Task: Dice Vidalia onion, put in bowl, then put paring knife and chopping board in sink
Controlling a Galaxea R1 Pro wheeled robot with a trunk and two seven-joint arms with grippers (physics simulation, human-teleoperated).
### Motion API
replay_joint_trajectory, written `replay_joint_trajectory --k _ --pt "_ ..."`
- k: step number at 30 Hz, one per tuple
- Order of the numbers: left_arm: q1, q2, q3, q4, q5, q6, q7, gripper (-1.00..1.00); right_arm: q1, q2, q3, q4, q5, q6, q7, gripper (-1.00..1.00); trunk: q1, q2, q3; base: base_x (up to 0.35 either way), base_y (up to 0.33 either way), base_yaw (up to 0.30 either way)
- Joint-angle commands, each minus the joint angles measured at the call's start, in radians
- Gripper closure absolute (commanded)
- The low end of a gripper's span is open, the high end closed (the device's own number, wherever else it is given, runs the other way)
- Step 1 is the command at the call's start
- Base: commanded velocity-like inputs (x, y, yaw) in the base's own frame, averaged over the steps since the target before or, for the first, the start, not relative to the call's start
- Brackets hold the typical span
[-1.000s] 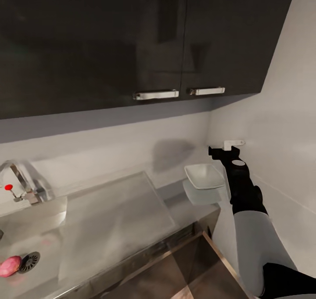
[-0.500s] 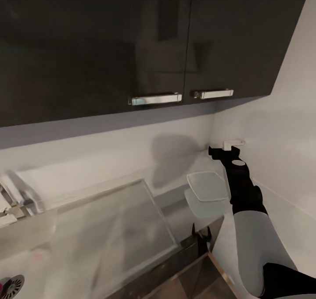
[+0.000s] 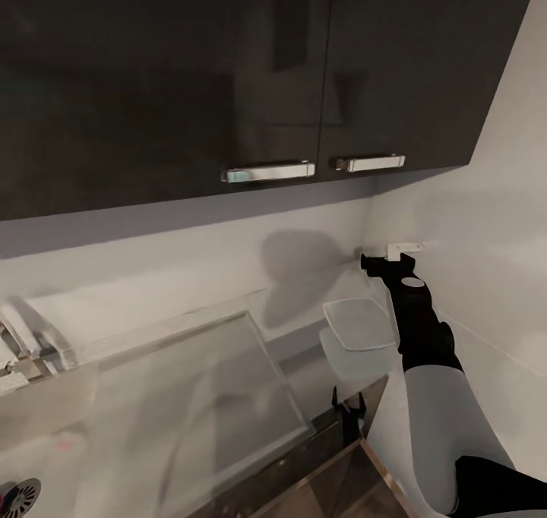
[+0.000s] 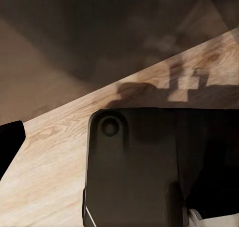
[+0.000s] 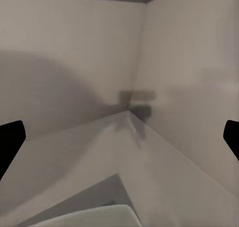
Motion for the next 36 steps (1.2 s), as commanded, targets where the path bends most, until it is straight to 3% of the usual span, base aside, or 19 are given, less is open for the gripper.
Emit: replay_joint_trajectory --k 1,36 --pt "0.0 0.0 0.0 -0.002 0.002 -0.001 0.0 -1.0 -0.001 0.001 -0.003 -0.001 0.01 0.005 0.006 -1.0 0.001 -0.002 -0.002 0.061 -0.056 0.0" --pt "0.0 0.0 0.0 -0.002 0.002 0.001 0.0 -1.0 -0.001 0.003 -0.001 -0.001 0.01 0.025 0.006 -1.0 0.001 -0.002 0.01 0.031 -0.009 -0.024"
